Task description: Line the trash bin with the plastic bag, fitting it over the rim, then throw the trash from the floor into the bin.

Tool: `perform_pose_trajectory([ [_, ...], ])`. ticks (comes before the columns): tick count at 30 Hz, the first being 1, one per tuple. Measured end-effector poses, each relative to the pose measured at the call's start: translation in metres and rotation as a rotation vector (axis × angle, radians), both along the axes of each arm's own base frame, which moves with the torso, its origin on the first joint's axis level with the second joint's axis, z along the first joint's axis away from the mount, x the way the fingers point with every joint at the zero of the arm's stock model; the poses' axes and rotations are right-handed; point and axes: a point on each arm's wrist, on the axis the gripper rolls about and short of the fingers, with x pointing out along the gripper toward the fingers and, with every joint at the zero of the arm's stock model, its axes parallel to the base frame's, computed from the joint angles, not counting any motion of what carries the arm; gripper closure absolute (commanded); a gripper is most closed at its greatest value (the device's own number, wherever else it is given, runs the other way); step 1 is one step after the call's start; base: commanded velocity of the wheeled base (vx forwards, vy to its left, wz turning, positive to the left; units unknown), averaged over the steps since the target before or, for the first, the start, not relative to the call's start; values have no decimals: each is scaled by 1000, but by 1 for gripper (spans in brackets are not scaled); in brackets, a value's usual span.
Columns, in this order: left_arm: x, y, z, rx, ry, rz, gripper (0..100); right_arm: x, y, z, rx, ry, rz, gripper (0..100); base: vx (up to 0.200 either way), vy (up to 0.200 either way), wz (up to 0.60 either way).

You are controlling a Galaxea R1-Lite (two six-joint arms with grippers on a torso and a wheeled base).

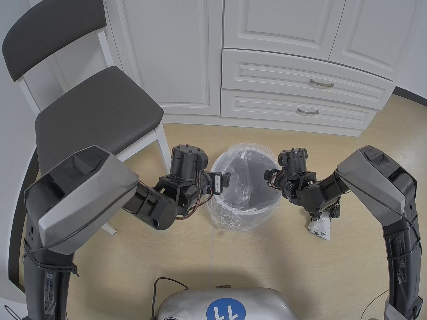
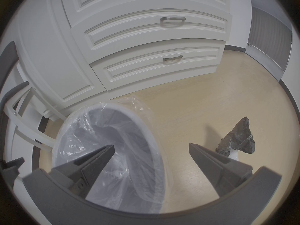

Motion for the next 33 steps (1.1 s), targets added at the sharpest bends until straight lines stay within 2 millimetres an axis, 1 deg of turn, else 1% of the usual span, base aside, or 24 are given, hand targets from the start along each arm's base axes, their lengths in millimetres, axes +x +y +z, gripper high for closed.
perform_pose_trajectory([
  [6,31,-12,0,54,30,17,0,-2,-3,6,-2,8,-3,0,0,0,0],
  [10,52,-19,-2,124,-10,27,0,-4,-4,10,-4,11,-4,0,0,0,0],
  [13,66,-23,-18,217,-28,32,0,-5,-6,15,-4,12,-5,0,0,0,0],
  [15,73,-25,-35,289,-20,27,0,-7,-8,18,-3,13,-2,0,0,0,0],
  [17,77,-25,-54,331,-4,28,0,-10,-10,23,0,14,7,0,0,0,0],
  [19,79,-25,-65,341,6,30,0,-11,-12,27,1,10,6,0,0,0,0],
  [23,84,-21,-79,337,5,46,0,-12,-16,34,5,-1,0,0,0,0,0],
  [27,89,-15,-82,326,-9,72,0,-13,-18,38,5,-6,-1,0,0,0,0],
  [33,93,-10,-76,292,-36,96,0,-15,-18,39,0,-4,1,0,0,0,0],
])
